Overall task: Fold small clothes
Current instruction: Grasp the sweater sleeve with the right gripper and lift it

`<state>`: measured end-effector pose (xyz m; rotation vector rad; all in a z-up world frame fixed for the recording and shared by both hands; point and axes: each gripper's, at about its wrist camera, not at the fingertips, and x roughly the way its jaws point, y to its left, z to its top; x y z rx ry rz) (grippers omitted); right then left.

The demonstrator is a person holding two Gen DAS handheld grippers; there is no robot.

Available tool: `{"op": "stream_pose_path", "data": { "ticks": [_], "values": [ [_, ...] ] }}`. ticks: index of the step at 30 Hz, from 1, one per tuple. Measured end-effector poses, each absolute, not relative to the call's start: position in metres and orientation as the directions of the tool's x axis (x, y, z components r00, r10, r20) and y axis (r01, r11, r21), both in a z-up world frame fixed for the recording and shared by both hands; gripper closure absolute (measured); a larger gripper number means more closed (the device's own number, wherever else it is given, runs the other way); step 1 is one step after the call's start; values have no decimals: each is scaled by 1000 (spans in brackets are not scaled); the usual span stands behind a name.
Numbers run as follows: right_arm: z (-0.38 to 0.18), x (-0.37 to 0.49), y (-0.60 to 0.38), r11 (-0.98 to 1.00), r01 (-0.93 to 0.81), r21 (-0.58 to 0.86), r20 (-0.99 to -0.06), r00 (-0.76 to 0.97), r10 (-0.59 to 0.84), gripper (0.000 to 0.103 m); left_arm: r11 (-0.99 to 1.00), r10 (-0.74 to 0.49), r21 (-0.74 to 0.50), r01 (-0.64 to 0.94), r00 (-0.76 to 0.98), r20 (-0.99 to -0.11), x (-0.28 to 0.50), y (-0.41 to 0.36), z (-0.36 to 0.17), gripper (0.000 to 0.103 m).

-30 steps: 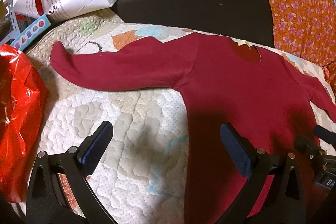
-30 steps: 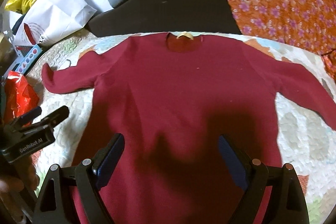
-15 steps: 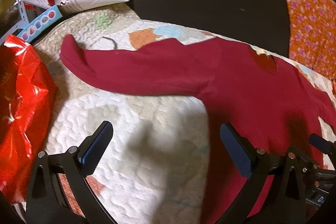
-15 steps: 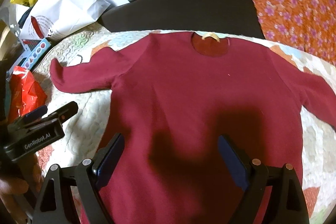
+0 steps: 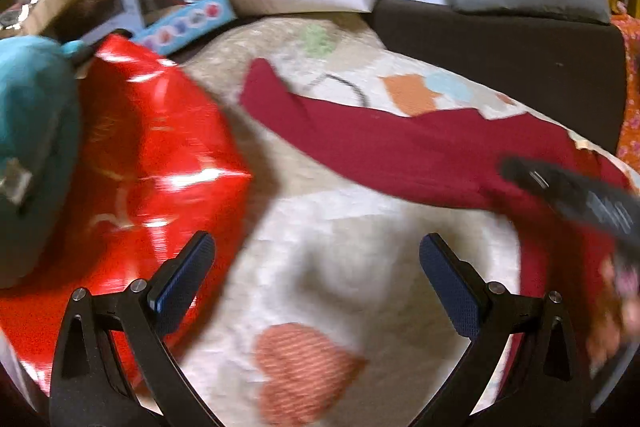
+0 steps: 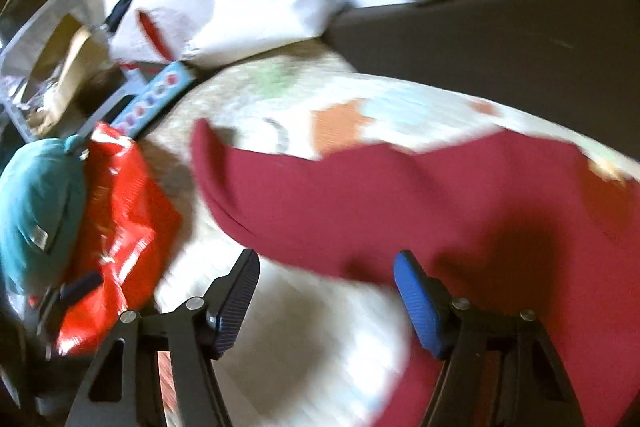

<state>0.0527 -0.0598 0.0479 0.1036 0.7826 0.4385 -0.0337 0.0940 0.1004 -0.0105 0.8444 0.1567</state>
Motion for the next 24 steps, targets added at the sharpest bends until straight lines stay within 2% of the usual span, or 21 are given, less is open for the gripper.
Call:
{"op": "stream_pose_path", "data": {
  "ticks": [8,13,14,16,17,18,20,24],
  "values": [
    [36,131,70,850,-508,139,-697,560,448,34,951,204,-30,-307,699,-685,-47,148,120,1],
    [24,169,118,834,-524,175,-696,533,481,36,935,203,-80,-346,704,-680,-48,158,121,1],
    [18,175,129,831,-529,174,-706,521,479,40,934,207,-78,-350,703,-680,-47,158,120,1],
    [3,185,145,826,-533,186,-727,490,480,79,936,208,-66,-345,696,-688,-41,154,118,1],
    [0,184,145,839,-514,179,-730,502,463,84,938,205,-64,-340,695,-689,-41,153,118,1],
    [2,182,141,845,-501,187,-715,521,467,94,940,205,-59,-336,695,-689,-39,151,118,1],
    [17,174,121,826,-499,262,-676,516,526,94,946,202,-47,-322,693,-693,-38,145,118,1],
    [72,134,45,810,-494,317,-560,591,580,94,951,180,-64,-304,706,-685,-38,134,121,1]
  ]
}}
